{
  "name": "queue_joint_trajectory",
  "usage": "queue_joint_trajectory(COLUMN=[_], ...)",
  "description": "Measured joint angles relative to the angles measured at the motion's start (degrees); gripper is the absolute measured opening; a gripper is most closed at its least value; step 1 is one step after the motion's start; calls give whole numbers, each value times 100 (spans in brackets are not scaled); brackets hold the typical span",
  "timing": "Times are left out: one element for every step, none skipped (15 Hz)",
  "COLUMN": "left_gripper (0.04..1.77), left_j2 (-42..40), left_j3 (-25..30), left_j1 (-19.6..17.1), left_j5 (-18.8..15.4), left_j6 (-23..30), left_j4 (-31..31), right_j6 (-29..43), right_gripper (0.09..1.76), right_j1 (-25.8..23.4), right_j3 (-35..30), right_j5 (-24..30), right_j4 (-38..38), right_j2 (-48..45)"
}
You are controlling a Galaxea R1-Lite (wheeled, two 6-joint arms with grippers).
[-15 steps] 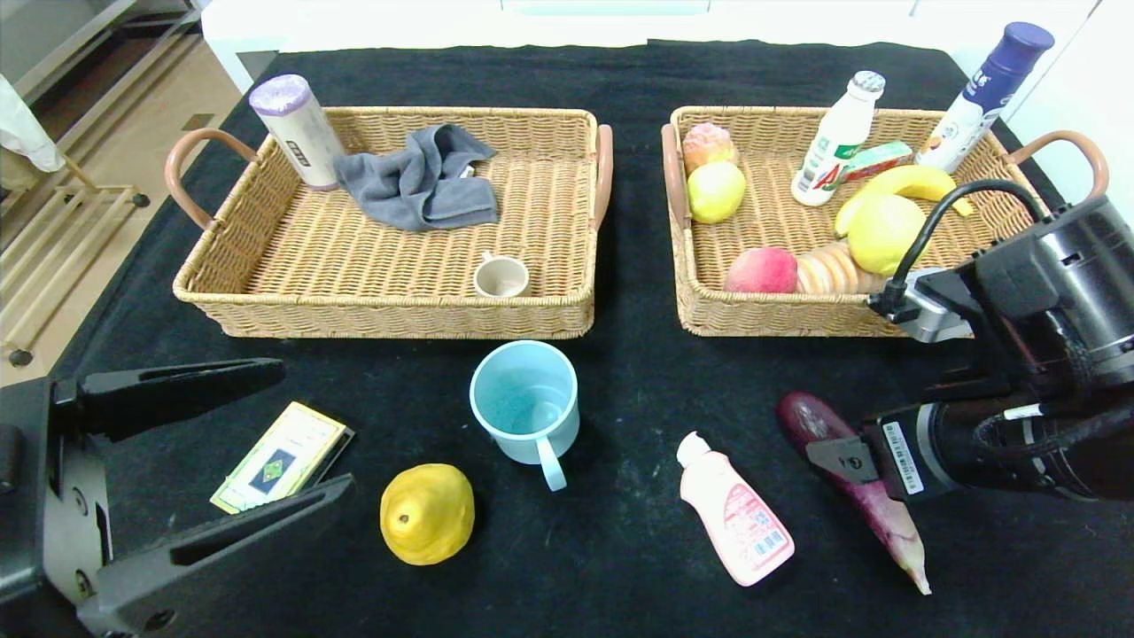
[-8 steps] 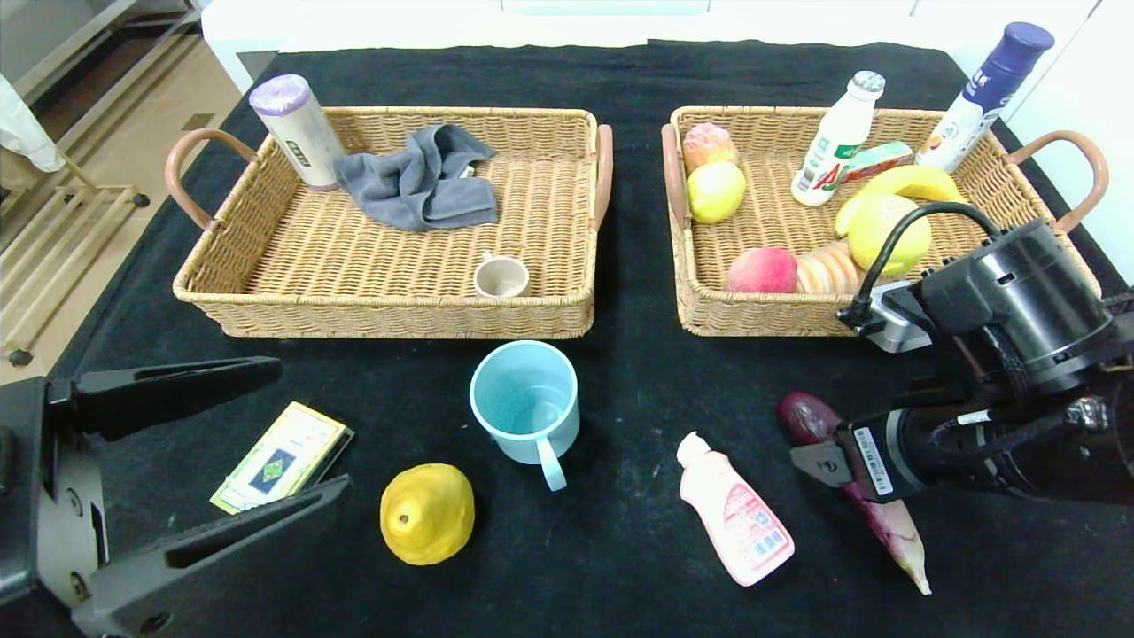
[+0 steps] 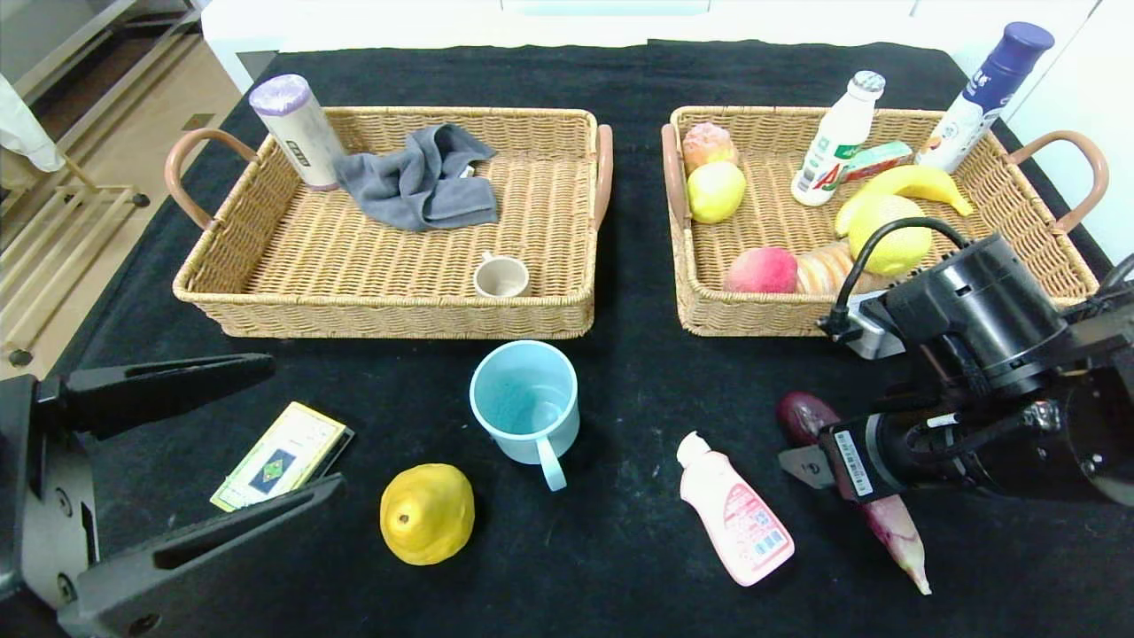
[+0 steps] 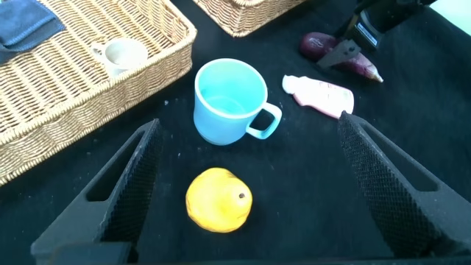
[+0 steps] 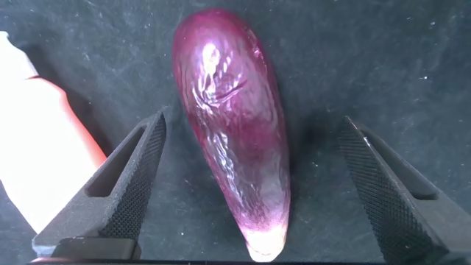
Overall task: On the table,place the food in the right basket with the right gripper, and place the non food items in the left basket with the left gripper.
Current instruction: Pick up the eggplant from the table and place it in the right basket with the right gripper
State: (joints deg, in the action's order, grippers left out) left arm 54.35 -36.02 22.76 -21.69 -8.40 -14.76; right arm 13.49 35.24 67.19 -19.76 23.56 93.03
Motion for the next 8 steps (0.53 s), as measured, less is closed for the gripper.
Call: queue_joint_trajectory(left_gripper=[172, 172, 172, 172, 172, 172, 172, 172], left_j2=[0, 0, 0, -2, 0, 0, 0, 0], left_j3=[0, 0, 0, 0, 0, 0, 0, 2], left_j1=[0, 0, 0, 0, 0, 0, 0, 0], left_j5=[0, 0, 0, 2, 0, 0, 2, 0], left_j6=[0, 0, 0, 0, 0, 0, 0, 0], left_j4=[0, 2, 0, 2, 2, 2, 0, 2], right_j6=[0, 0, -2, -10, -11, -11, -11, -11], right_gripper=[170, 170, 170, 170, 170, 170, 161, 143], right_j1=[0, 0, 0, -2, -2, -2, -2, -2], right_j3=[-2, -5, -5, -5, -5, -5, -5, -5], right_j5=[2, 0, -2, 0, 0, 0, -2, 0], right_j4=[0, 0, 0, 2, 0, 2, 0, 2], right_j2=[13, 27, 38, 44, 50, 55, 57, 60])
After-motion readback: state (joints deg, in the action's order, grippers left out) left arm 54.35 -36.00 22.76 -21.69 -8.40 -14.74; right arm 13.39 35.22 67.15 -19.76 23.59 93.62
